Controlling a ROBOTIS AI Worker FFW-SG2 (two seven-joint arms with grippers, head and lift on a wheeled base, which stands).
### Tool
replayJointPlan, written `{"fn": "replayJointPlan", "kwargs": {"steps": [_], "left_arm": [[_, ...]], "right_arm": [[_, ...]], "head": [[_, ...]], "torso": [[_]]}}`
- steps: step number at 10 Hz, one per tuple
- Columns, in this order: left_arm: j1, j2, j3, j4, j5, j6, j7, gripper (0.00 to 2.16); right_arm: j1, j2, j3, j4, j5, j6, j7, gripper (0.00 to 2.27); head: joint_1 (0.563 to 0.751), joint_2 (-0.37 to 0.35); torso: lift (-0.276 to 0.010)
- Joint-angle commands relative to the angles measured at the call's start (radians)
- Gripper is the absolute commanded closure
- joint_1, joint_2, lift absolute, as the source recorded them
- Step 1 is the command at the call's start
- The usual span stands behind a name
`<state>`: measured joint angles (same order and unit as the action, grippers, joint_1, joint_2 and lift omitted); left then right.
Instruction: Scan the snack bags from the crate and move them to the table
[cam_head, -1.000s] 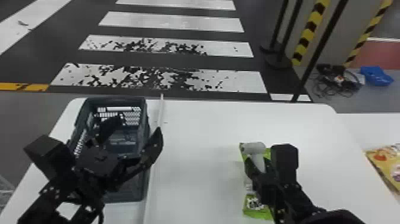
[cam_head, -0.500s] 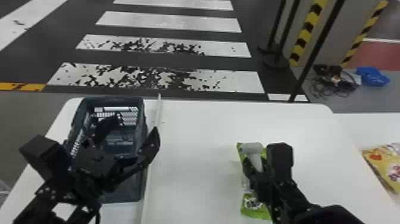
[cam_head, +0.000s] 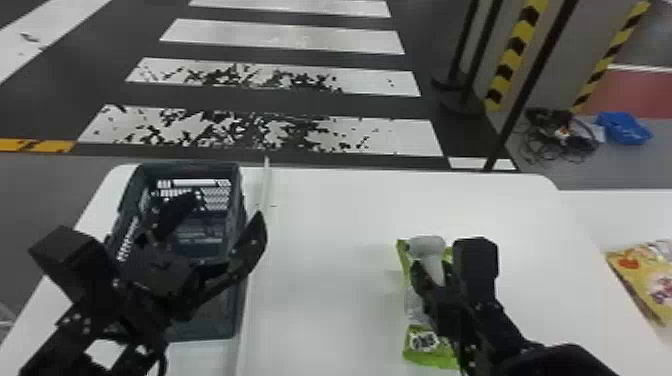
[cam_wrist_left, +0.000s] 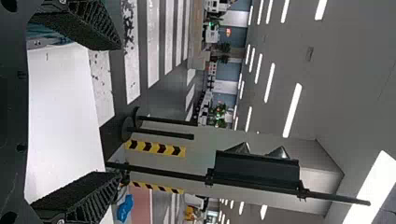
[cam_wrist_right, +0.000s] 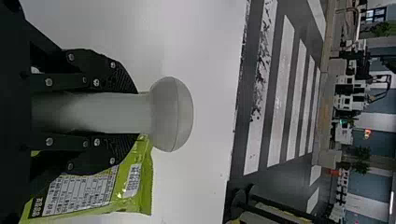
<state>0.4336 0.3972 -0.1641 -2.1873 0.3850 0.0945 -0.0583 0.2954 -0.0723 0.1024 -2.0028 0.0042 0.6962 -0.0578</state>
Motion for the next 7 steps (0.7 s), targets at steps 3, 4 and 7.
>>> {"fn": "replayJointPlan", "kwargs": {"steps": [3,4,7], "left_arm": [[-0.003,-0.001,-0.003,0.001,0.0,0.003,-0.002,0.03],[-0.003,-0.001,-0.003,0.001,0.0,0.0,-0.002,0.03],[-0.001,0.003,-0.003,-0.003,0.0,0.0,-0.002,0.03]], "right_arm": [[0.041,-0.014,-0.102,-0.088,-0.067,-0.004,0.001,2.25],[0.048,-0.024,-0.15,-0.088,-0.092,-0.01,0.009,2.25],[0.05,-0.069,-0.287,-0.005,-0.144,-0.096,0.065,2.25]], "head": [[0.695,-0.097],[0.695,-0.119],[0.695,-0.202]], "torso": [[-0.095],[-0.095],[-0.095]]}}
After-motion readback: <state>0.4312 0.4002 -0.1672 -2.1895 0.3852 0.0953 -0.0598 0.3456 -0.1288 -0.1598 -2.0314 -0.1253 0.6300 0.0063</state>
